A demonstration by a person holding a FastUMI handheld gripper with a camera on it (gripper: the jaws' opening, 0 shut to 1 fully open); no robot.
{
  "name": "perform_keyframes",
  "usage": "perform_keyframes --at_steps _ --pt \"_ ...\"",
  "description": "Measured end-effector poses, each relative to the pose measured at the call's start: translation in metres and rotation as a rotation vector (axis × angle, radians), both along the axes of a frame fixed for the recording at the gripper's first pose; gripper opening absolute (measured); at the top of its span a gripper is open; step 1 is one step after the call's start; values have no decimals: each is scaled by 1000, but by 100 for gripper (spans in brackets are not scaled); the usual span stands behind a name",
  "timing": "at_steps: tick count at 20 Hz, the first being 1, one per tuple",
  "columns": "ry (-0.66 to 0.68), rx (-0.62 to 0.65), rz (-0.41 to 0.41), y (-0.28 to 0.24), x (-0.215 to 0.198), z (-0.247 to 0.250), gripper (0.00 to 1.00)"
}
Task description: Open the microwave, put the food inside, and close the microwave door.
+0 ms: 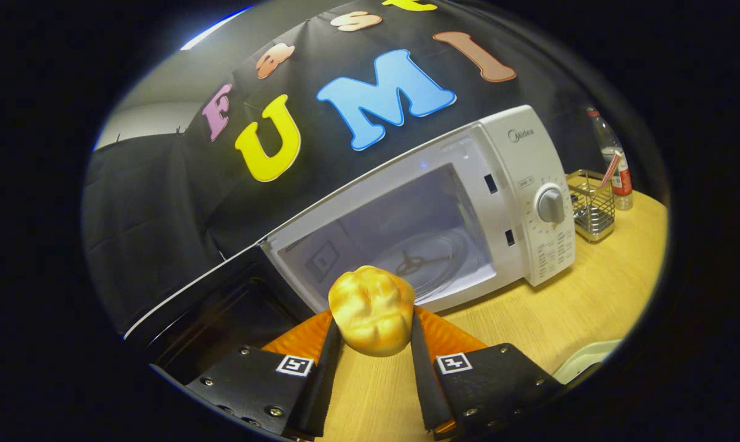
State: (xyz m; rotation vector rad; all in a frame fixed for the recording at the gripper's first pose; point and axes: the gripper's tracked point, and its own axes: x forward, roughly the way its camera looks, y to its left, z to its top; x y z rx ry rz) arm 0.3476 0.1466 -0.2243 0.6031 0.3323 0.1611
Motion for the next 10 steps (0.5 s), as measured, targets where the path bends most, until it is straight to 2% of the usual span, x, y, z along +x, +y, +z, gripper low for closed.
perform_keyframes --at_steps 5,10 --pt "48 64 -54 10 53 -20 58" --pt "113 16 -103 11 111 -53 58"
